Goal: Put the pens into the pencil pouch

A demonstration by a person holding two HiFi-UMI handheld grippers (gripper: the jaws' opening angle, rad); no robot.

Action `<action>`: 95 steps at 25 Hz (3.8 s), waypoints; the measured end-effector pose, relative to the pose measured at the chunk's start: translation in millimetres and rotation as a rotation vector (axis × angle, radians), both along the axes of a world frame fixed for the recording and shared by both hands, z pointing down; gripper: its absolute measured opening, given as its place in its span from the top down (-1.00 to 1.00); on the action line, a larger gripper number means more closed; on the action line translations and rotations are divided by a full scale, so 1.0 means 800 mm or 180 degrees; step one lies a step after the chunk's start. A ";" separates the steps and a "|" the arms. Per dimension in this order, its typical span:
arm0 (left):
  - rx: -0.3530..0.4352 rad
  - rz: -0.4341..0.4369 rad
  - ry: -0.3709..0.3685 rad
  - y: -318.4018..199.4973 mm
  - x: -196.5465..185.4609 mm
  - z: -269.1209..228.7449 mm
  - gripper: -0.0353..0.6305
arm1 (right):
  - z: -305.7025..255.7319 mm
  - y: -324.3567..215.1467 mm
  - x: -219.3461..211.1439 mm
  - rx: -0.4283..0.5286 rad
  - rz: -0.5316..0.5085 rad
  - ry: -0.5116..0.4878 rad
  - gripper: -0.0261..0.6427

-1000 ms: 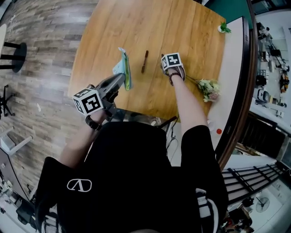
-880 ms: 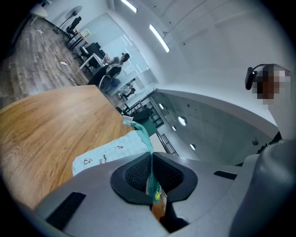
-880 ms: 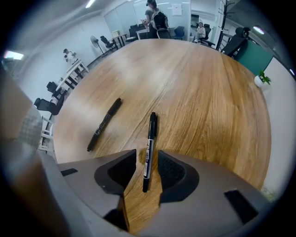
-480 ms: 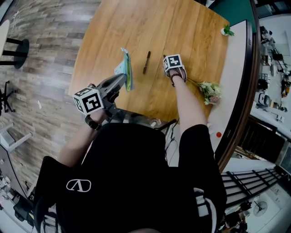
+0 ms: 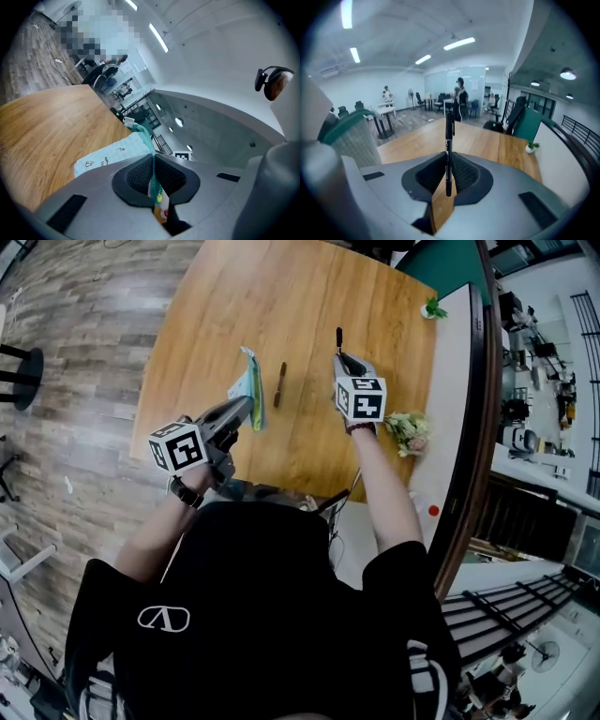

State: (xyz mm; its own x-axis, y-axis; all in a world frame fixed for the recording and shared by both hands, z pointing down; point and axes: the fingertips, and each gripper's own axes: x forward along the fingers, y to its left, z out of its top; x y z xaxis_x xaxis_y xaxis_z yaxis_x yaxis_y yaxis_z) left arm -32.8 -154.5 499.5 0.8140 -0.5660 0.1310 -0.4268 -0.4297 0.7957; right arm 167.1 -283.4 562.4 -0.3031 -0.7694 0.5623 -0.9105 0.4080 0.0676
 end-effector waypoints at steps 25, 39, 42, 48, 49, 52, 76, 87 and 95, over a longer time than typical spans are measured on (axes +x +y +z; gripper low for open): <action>0.0199 0.0321 0.0260 -0.019 0.051 -0.070 0.85 | -0.256 0.141 -0.118 0.1973 -0.0178 -0.1297 0.79; 0.0236 0.0359 0.0287 -0.011 0.053 -0.076 0.85 | -0.252 0.141 -0.153 0.1764 -0.0272 -0.1824 0.79; 0.0252 0.0354 0.0338 -0.011 0.052 -0.083 0.85 | -0.245 0.139 -0.154 0.1699 -0.0271 -0.1846 0.79; 0.0339 0.0396 0.0425 -0.011 0.055 -0.104 0.85 | -0.219 0.136 -0.157 0.1457 -0.0265 -0.1764 0.79; 0.0352 0.0397 0.0436 -0.011 0.055 -0.108 0.85 | -0.215 0.136 -0.157 0.1434 -0.0283 -0.1681 0.79; 0.0368 0.0393 0.0458 -0.013 0.054 -0.112 0.85 | -0.213 0.142 -0.159 0.1414 -0.0435 -0.1558 0.77; 0.0291 0.0093 0.0328 -0.011 -0.020 -0.074 0.85 | 0.019 0.051 -0.098 0.0000 0.0056 -0.0754 0.51; 0.0135 -0.0133 0.0195 -0.006 -0.068 -0.030 0.85 | 0.272 0.005 -0.147 -0.2066 0.0471 -0.0281 0.51; 0.0135 -0.0211 0.0212 -0.007 -0.073 -0.025 0.85 | 0.322 0.010 -0.128 -0.2588 0.0675 0.0004 0.59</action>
State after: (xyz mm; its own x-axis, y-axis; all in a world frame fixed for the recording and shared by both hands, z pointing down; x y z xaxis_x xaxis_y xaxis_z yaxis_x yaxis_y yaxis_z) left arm -91.5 -160.4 479.7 0.7806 -0.6228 0.0527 -0.4023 -0.4360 0.8050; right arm 64.9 -275.6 819.9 -0.1968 -0.1649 0.9665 -0.9735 0.1502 -0.1726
